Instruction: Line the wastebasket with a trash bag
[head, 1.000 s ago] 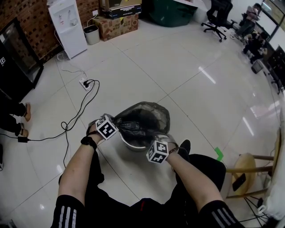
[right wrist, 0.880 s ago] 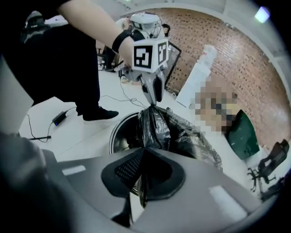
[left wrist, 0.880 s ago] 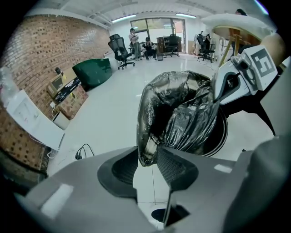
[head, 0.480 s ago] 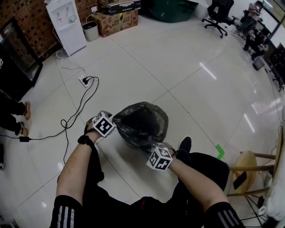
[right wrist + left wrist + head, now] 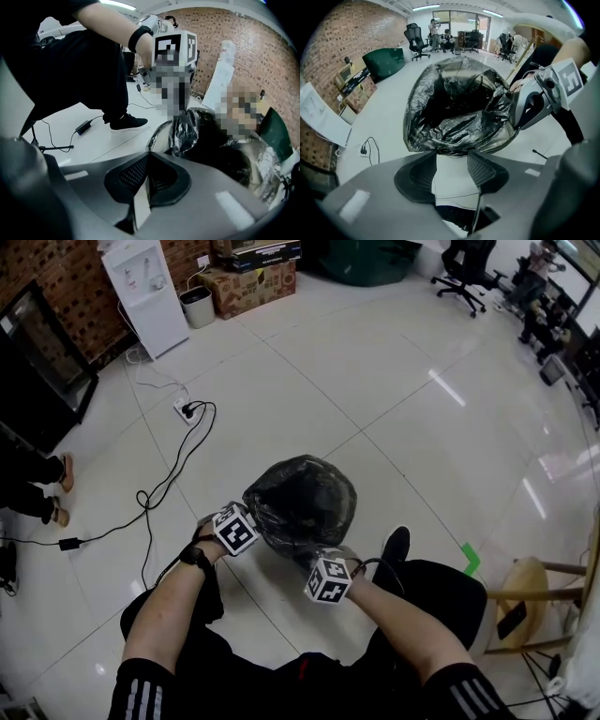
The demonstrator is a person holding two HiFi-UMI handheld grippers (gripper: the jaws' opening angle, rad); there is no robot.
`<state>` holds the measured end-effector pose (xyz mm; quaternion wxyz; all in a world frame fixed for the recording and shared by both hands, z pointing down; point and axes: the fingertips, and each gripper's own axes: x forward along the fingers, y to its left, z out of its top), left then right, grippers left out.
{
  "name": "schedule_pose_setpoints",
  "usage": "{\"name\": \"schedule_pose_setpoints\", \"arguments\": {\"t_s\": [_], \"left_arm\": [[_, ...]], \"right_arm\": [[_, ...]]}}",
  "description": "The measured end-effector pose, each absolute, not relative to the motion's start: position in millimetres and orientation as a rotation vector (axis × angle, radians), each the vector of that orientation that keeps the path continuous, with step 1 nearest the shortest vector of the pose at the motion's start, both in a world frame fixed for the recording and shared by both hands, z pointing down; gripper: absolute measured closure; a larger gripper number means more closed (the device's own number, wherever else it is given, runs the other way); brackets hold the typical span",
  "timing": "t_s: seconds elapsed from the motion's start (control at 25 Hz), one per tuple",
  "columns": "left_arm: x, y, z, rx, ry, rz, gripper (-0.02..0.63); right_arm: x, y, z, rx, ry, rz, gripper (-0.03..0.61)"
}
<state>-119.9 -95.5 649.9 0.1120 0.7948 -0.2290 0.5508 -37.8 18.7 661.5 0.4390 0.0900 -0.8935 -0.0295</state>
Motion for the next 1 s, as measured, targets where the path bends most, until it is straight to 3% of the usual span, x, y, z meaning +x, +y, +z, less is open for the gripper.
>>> {"name": "schedule_pose_setpoints", "arguments": {"t_s": [0.44,0.6,1.0], "left_arm": [[-108,-90,687,2.342,-0.654,1.747,0.414],[-107,-91,693,2.334,-0.633,1.775,0.414],[-108,-91,692,2.333,-0.624,1.776,0.414]], "right_arm": [[-28,18,696,0.232,-2.185,0.049,0.564],[-31,33,691,0.157,-2.221,0.150,0.441],[-32,32,576,0.113,-2.453,0.345,0.401]]}}
